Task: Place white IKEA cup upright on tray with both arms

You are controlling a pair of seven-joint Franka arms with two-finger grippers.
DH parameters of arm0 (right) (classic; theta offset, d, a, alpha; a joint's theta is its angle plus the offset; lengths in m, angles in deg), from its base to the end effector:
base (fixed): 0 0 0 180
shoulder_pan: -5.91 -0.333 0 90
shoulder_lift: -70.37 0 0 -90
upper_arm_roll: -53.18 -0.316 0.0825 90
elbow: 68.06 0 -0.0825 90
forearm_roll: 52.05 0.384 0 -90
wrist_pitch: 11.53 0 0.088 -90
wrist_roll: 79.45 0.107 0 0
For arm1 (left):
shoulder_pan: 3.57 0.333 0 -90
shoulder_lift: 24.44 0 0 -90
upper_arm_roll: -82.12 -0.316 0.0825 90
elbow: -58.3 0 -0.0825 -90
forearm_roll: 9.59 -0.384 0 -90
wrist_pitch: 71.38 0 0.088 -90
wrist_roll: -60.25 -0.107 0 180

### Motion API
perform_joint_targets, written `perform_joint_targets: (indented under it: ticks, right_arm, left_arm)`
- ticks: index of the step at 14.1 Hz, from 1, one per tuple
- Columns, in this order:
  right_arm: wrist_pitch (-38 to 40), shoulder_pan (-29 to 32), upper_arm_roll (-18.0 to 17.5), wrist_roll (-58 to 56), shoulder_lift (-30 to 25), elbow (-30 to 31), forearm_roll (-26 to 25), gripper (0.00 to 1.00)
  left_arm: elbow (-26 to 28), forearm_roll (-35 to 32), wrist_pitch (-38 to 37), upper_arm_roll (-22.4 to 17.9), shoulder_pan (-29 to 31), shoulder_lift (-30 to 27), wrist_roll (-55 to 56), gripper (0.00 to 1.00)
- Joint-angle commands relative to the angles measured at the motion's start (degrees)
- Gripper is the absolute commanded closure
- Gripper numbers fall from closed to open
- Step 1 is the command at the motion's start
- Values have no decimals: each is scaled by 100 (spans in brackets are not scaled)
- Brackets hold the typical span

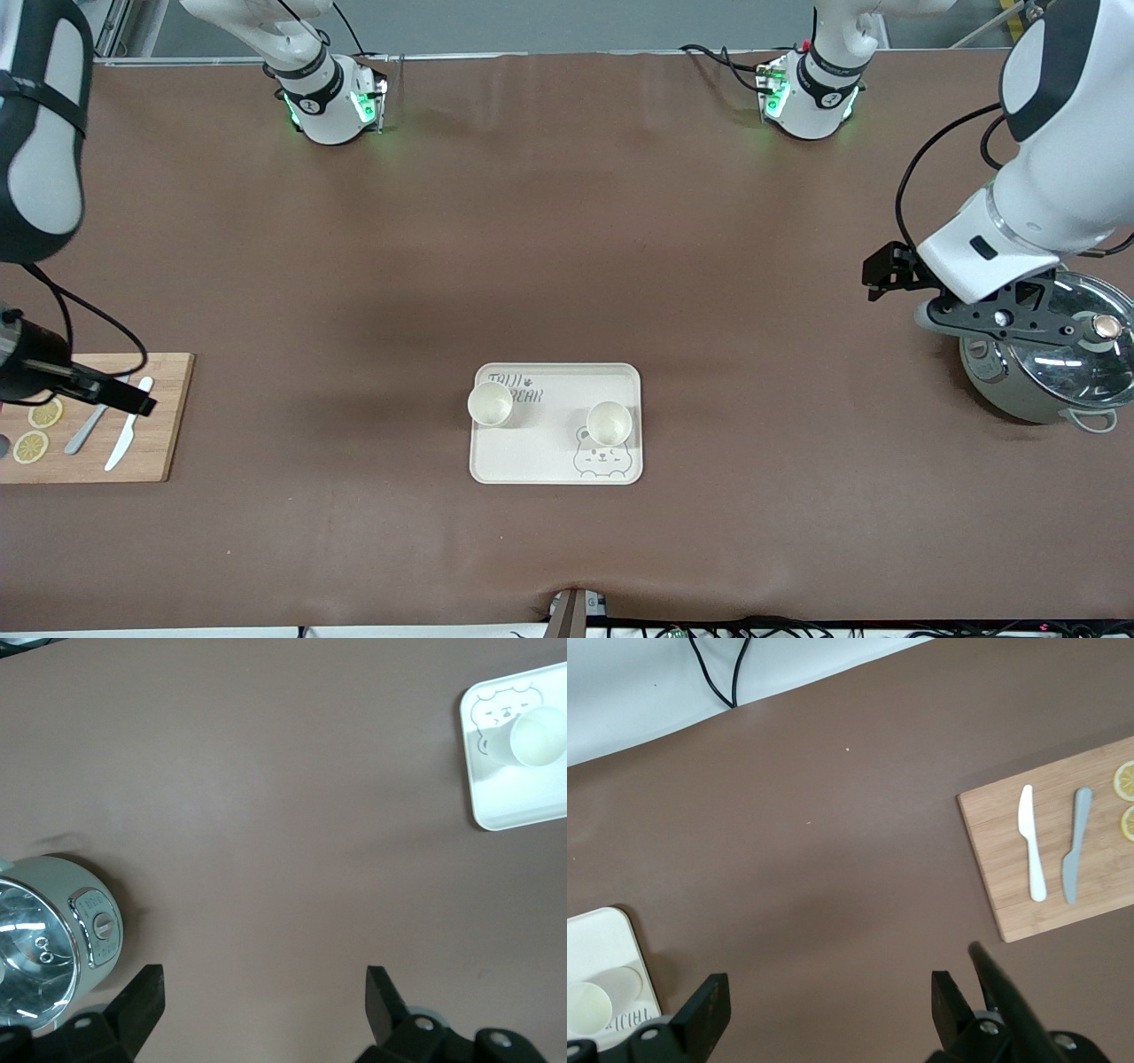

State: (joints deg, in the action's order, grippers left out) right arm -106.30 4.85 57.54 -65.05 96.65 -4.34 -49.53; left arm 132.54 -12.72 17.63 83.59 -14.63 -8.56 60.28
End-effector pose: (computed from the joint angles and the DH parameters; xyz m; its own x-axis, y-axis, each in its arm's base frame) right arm 0.6940 -0.0224 0.5636 0.9515 -0.2972 0.0791 -0.2956 -0.9548 -0.0310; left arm 0.6225 -0.1298 0.5875 0.9765 -0.2147 -0.0192 -0.2153 -0.9754 -0.0476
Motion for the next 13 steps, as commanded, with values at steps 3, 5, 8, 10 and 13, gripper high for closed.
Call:
perform_joint_targets:
  ticks: [3,5,8,10,13]
  right_arm:
    - [-68,159,-111,-412,-1132,1185,-32,0]
    - [-59,150,-111,-577,-1475,1475,-40,0]
    - [-68,167,-111,-807,-1880,1827,-40,0]
    - [-68,185,-102,-965,-2039,1968,-49,0]
    - [-51,343,-102,-1404,-2109,2030,-111,0]
  left_arm:
    - [29,-100,161,29,51,20,5,0]
    - [29,-65,170,29,51,20,6,0]
    - [37,40,205,3,60,11,5,0]
    - [29,84,214,3,68,11,6,0]
    - [29,189,214,3,68,20,23,0]
